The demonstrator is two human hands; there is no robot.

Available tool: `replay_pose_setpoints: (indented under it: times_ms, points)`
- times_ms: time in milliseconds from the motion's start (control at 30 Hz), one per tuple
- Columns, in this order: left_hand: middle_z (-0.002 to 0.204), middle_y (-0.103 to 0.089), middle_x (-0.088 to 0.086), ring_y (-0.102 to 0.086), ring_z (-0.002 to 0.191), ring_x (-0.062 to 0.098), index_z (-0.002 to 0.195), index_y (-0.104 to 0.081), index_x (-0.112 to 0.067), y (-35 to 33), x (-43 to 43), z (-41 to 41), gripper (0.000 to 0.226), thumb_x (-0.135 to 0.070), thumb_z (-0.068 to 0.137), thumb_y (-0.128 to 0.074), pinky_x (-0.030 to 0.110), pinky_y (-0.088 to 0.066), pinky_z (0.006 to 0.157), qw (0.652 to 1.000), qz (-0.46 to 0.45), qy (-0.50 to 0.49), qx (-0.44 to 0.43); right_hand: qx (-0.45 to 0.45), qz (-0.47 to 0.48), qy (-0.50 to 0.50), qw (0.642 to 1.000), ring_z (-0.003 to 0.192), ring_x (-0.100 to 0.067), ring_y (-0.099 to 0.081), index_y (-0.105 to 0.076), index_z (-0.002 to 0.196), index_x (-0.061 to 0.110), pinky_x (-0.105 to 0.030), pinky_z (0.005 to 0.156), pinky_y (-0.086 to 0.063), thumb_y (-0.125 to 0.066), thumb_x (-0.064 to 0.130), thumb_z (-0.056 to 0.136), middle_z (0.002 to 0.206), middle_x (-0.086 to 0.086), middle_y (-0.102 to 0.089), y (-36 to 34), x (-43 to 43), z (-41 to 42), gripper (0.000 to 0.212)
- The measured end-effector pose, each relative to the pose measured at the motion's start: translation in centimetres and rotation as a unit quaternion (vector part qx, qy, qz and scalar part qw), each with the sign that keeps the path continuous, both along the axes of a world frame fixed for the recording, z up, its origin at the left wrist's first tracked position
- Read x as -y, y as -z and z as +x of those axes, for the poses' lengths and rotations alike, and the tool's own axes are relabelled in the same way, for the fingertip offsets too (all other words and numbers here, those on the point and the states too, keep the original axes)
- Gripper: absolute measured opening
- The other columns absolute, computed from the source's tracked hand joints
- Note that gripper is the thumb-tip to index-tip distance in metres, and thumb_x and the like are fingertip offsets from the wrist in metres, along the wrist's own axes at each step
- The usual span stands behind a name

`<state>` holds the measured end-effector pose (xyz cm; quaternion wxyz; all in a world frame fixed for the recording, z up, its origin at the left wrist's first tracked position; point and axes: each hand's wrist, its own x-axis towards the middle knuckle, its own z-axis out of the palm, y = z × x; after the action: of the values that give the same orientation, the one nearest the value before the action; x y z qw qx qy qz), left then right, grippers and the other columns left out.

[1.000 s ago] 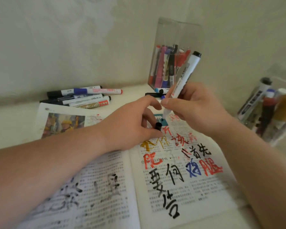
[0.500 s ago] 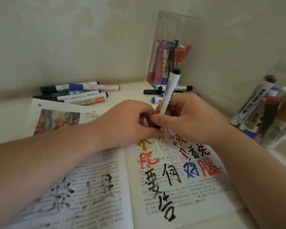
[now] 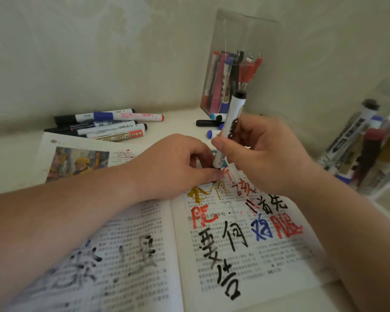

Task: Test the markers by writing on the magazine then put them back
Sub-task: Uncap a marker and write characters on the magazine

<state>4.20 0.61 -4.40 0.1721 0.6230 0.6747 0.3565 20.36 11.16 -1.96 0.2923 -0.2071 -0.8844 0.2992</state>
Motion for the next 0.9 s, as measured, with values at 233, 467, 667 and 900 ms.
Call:
replay_pose_setpoints:
  times_ms: [233,467,667,900]
  points:
    - [0.077,-0.063,-0.007,-0.059,0.072,0.008,0.084,-0.071,-0.030,0.6,-0.1,-0.4,0.034,-0.063,0.077,-0.068,0.042,-0.051,0.070,0.998,0.038,0.026,-0.032,0.000,0.019,0.039,0.999,0.057,-0.012,-0.049,-0.065,0.079,0.008,-0.028,0.055,-0.043,-0.073,0.030,0.093,0.069,-0.009,-0.063,0.3,0.7,-0.1,0.026]
    - [0.078,-0.056,-0.015,-0.053,0.080,0.002,0.083,-0.061,-0.033,0.6,-0.5,0.4,0.040,-0.066,0.087,-0.040,0.029,-0.043,0.068,0.986,0.112,0.044,-0.113,-0.149,-0.006,0.083,0.985,0.068,-0.006,-0.060,-0.044,0.134,0.040,-0.020,0.066,-0.048,-0.078,0.022,0.088,0.078,0.012,-0.060,0.1,1.5,0.1,0.059]
    - [0.080,-0.055,-0.035,-0.051,0.071,-0.012,0.084,-0.048,-0.051,-0.9,0.8,2.4,0.025,-0.068,0.096,-0.035,0.014,-0.035,0.058,0.971,0.163,0.063,-0.161,-0.130,0.081,0.115,0.982,0.073,-0.008,-0.063,-0.057,0.133,0.030,-0.025,0.068,-0.053,-0.075,0.014,0.090,0.078,0.006,-0.063,-2.6,2.6,0.8,0.049]
    - [0.092,-0.064,-0.025,-0.051,0.073,-0.008,0.124,-0.061,-0.040,-0.6,1.6,1.8,0.046,-0.067,0.096,-0.038,0.020,-0.049,0.076,0.963,0.140,0.102,-0.208,-0.154,0.089,0.176,0.968,0.081,-0.018,-0.072,-0.043,0.145,0.044,-0.045,0.073,-0.063,-0.069,0.011,0.092,0.087,-0.001,-0.069,-9.4,2.9,4.2,0.067]
